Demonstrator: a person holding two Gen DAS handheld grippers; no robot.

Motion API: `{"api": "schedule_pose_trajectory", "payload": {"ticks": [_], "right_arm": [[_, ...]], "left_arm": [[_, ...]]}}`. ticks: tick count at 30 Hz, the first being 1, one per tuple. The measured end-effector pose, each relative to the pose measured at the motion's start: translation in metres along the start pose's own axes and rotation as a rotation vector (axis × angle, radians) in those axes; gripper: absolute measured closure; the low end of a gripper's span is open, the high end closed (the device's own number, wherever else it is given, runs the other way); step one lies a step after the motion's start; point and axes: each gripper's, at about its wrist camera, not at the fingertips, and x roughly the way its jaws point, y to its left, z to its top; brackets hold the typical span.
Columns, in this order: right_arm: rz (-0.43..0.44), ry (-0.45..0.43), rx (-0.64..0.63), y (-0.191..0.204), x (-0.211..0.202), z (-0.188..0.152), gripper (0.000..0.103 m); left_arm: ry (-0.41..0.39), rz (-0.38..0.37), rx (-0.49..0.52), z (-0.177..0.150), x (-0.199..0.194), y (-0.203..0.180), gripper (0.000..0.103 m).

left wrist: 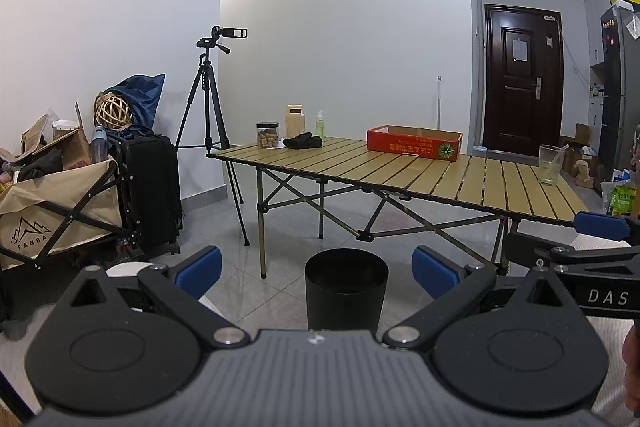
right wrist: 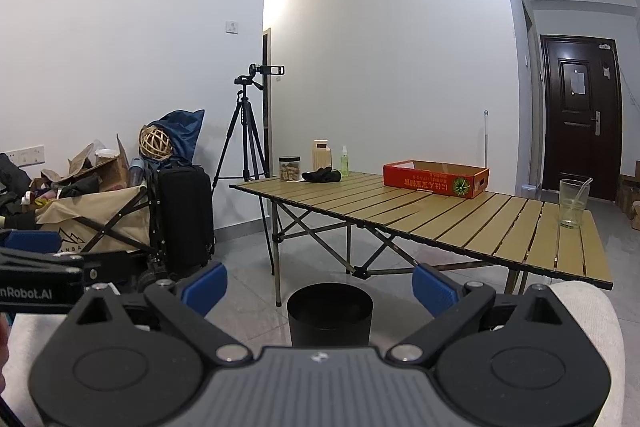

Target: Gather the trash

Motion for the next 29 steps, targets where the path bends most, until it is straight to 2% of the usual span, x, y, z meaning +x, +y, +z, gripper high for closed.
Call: {"api": "schedule_pose_trajectory", "payload": {"ticks": [16, 29], "right_arm": [[-0.022, -0.004, -0.001, -0.0035, 0.0038, -0.0010, 0.003], [-0.028, -0.006, -0.007, -0.0028, 0.0042, -0.0024, 0.003]], "left_arm": [[0.021, -0.006, 0.000, -0.0006, 0.0082, 0.0008, 0.000], [0.001, 0.003, 0.006, -0.0023, 0.0074, 0.0018, 0.000]]}}
